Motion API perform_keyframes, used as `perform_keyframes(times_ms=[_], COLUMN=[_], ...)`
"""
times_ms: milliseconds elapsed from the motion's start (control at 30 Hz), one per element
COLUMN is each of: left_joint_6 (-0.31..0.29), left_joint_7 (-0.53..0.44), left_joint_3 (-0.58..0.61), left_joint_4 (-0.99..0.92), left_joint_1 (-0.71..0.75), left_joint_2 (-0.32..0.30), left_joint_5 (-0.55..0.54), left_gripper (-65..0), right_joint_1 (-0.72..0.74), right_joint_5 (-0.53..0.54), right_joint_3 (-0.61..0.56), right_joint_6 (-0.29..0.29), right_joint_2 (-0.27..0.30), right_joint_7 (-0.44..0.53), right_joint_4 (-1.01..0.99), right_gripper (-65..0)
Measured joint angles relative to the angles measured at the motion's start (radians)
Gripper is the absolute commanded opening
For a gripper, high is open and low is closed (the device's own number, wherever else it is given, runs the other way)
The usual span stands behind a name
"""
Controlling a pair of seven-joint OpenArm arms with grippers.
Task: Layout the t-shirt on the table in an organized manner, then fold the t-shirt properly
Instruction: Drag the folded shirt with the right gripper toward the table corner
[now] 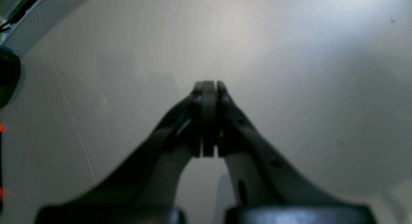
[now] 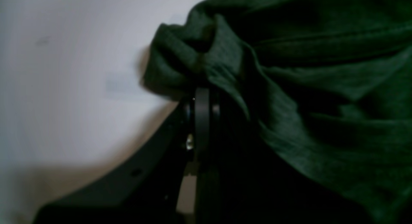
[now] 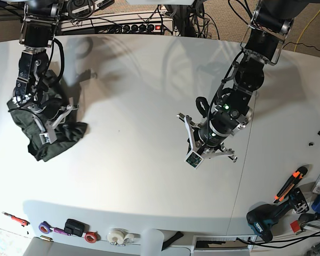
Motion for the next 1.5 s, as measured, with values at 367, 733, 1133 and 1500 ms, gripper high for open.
perform_keyframes(times_ms=[367,733,1133,1500], left_joint_6=[0.000,0.000,0.000,0.000], left_joint_7=[0.001,0.000,0.000,0.004], left_joint_3=[0.000,0.000,0.000,0.000], left_joint_4=[0.000,0.000,0.000,0.000], left_joint_1=[0.011,0.010,0.011,0.024], left_joint_2=[0.000,0.000,0.000,0.000], left_joint_5=[0.000,-0.019,-0.038,-0.034], left_gripper=[-65.0,-65.0,-65.0,-65.0], right_joint_1=[-0.014,-0.026,0.095,0.031], right_joint_5=[-0.209,-0.240,0.175,0.118], right_joint_3=[0.219,0.393,0.391,0.820], right_joint_6=[-0.156,-0.160,0.253,0.106], right_joint_2=[0.009,0.002,-0.006,0.059], right_joint_7=[0.011,0.036,-0.074,-0.262], right_joint_4=[-0.023,-0.041,-0.047,0.259], right_gripper=[-65.0,-65.0,-65.0,-65.0])
